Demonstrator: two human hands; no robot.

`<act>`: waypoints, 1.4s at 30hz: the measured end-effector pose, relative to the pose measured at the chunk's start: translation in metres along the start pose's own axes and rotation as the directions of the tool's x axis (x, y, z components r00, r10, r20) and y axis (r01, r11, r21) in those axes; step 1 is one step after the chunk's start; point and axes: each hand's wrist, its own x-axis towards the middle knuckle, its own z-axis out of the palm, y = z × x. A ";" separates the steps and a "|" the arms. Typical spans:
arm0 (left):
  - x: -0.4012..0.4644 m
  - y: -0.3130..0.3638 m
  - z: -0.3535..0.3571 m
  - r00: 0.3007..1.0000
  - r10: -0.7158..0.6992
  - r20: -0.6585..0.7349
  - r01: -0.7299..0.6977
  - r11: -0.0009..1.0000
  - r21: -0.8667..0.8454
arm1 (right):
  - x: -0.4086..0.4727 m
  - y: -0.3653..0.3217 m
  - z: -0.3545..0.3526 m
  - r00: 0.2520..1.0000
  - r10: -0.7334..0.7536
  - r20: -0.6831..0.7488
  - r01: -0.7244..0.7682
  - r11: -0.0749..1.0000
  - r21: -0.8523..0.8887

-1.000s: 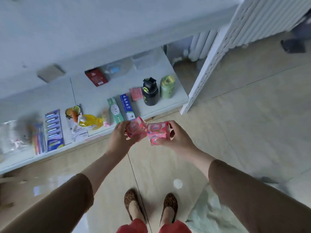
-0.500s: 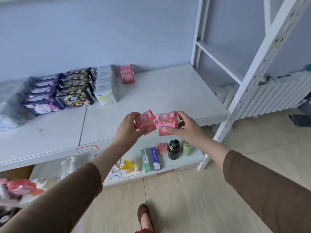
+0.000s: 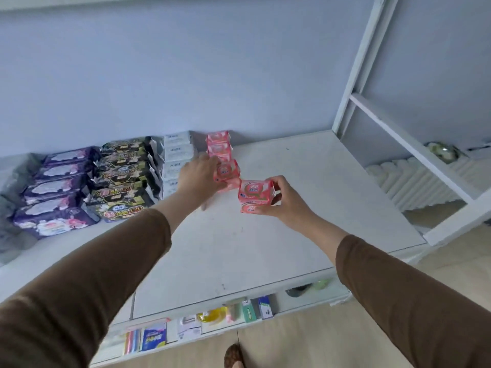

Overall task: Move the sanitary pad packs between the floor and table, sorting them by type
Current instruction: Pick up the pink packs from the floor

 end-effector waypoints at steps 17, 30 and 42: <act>0.077 -0.022 0.042 0.998 -0.049 0.038 0.036 0.954 0.297 | 0.090 0.031 0.032 0.986 0.024 0.166 0.000 0.990 -0.139; 0.069 -0.034 0.019 0.999 -0.013 0.034 0.009 0.992 0.125 | 0.123 0.029 0.057 0.993 0.016 0.113 0.002 0.988 -0.155; 0.022 -0.035 0.001 1.000 0.023 0.012 -0.023 0.997 0.068 | 0.117 0.006 0.055 0.990 0.136 0.026 -0.122 0.947 -0.297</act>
